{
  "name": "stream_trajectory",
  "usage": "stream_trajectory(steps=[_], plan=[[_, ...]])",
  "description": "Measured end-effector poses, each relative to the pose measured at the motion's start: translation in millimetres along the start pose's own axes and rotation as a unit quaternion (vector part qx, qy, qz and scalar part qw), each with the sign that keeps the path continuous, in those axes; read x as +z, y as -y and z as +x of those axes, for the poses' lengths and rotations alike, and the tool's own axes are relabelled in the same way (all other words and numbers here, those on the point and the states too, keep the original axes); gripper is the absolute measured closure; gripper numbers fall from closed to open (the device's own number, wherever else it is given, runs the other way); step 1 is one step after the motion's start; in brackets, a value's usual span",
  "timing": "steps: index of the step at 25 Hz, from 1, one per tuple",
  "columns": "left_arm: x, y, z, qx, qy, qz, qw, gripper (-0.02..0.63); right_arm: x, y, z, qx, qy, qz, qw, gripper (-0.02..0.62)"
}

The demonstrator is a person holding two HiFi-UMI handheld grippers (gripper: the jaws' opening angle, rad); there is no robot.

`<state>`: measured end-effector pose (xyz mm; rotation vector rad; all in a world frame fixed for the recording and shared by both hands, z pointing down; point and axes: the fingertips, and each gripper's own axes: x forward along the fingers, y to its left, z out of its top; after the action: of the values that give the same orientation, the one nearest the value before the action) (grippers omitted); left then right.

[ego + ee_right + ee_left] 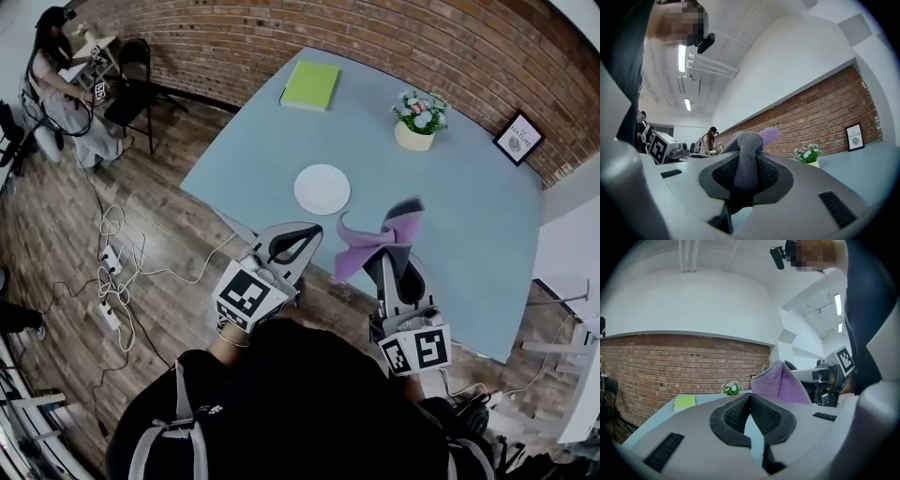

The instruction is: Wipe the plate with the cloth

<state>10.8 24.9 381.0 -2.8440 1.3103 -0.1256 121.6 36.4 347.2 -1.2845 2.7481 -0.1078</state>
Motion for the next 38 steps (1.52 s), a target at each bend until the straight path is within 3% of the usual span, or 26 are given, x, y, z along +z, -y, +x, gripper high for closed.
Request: stream_trajectory(steps=[15, 24, 38], plan=[[8, -79, 32, -0.042, 0.007, -0.006, 0.9991, 0.606, 4, 8, 86, -0.034, -0.011, -0.005, 0.999, 0.534], [0, -124, 37, -0.073, 0.012, -0.002, 0.9973, 0.606, -5, 7, 125, -0.073, -0.003, 0.019, 0.997, 0.534], [2, -127, 56, -0.100, 0.013, -0.021, 0.9946, 0.606, -1, 21, 137, -0.095, -0.008, 0.013, 0.995, 0.534]])
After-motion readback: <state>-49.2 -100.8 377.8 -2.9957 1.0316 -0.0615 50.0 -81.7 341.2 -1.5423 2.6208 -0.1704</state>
